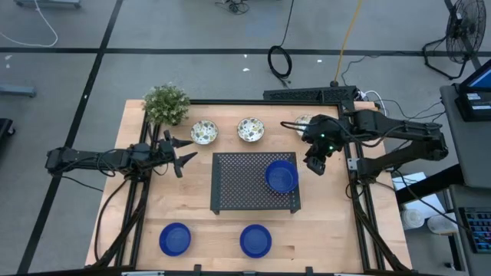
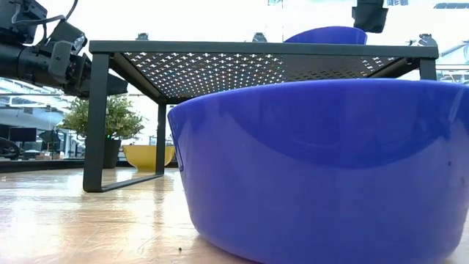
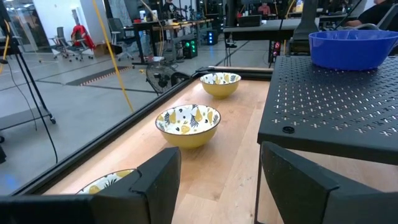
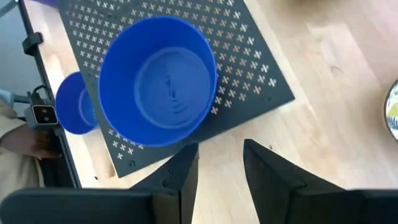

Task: Pick & Place Mini bowls
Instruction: Stack the right blue bowl on the blue bowl on the shelf

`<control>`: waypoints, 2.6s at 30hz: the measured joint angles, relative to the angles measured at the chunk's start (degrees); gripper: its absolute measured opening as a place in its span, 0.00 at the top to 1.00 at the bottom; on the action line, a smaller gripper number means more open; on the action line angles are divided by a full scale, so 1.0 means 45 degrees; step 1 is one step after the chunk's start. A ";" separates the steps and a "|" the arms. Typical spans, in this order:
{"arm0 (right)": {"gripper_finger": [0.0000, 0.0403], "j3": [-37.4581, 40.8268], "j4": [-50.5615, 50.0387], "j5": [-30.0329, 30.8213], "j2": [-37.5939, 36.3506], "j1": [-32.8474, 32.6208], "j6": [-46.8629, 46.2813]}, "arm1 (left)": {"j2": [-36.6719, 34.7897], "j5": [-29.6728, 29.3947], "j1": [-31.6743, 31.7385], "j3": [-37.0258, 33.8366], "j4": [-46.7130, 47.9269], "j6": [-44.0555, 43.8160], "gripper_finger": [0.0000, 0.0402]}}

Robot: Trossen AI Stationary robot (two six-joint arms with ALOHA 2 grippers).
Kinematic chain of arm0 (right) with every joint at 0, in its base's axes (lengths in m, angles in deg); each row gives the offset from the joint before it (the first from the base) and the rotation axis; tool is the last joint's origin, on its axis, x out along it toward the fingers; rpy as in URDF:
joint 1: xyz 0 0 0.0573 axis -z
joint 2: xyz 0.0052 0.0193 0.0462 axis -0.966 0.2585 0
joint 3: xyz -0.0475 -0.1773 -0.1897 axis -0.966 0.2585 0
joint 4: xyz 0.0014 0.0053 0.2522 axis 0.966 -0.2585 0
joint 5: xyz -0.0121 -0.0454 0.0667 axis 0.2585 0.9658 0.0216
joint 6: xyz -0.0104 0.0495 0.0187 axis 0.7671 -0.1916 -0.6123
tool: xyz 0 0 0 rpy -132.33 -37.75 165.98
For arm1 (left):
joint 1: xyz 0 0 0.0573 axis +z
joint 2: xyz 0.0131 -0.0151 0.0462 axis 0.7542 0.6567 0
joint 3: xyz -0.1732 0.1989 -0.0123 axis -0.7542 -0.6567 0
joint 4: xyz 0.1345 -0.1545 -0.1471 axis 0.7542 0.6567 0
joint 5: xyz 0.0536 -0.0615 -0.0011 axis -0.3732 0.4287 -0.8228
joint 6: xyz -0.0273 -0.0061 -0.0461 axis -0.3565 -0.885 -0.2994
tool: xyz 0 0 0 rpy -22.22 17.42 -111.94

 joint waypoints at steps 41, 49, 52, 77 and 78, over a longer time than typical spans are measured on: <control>0.65 -0.2917 0.8042 0.4019 0.6955 -1.0318 0.6324 | -0.0005 0.0003 0.0000 0.0000 -0.0005 0.0000 0.43; 0.65 -0.3548 0.5763 0.3987 0.8410 -1.0236 0.5015 | -0.0003 0.0000 0.0002 0.0000 -0.0008 0.0000 0.43; 0.65 -0.3548 0.5419 0.3988 0.8780 -1.0204 0.5396 | 0.0000 0.0005 0.0002 0.0000 -0.0010 0.0000 0.43; 0.46 -0.1356 1.0455 0.4027 1.0491 -1.0371 0.7442 | -0.0001 0.0004 0.0000 0.0000 -0.0011 0.0000 0.43; 0.46 -0.1144 1.0724 0.4027 1.0495 -1.0337 0.7491 | -0.0005 0.0004 0.0000 0.0000 -0.0010 -0.0004 0.43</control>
